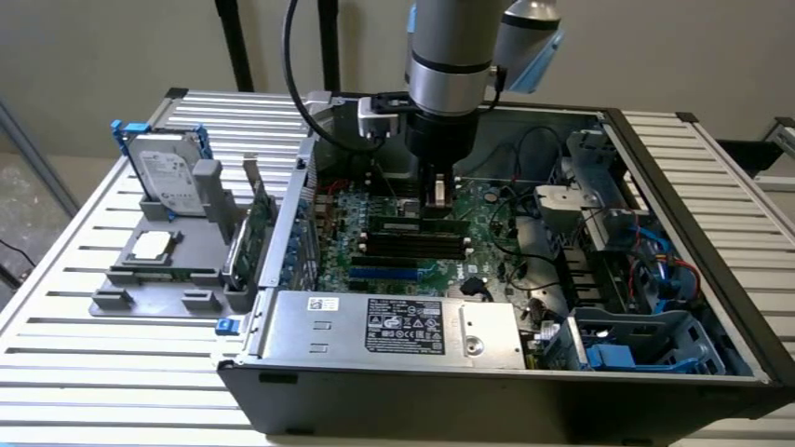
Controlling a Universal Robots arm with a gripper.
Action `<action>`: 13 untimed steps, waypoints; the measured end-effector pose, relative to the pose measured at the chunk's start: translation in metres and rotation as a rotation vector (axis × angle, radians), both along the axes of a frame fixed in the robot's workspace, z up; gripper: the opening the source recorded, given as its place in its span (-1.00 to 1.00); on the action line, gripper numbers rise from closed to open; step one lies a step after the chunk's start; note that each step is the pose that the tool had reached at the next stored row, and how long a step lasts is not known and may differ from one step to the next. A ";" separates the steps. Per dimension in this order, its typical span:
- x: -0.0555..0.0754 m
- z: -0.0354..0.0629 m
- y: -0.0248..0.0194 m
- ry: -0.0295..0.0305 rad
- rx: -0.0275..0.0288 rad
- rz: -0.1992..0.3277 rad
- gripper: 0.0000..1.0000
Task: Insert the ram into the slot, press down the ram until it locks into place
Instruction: 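Insert the ram into the slot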
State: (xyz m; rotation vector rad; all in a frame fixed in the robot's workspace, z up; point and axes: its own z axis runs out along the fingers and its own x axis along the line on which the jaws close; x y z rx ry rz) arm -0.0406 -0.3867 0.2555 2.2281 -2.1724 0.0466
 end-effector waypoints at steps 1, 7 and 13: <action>0.000 -0.0003 0.0000 0.0002 -0.0005 0.000 -0.73; 0.000 -0.0050 0.0000 0.0044 -0.0036 0.000 -0.73; 0.000 -0.0146 0.0000 0.0057 -0.0077 0.000 -0.73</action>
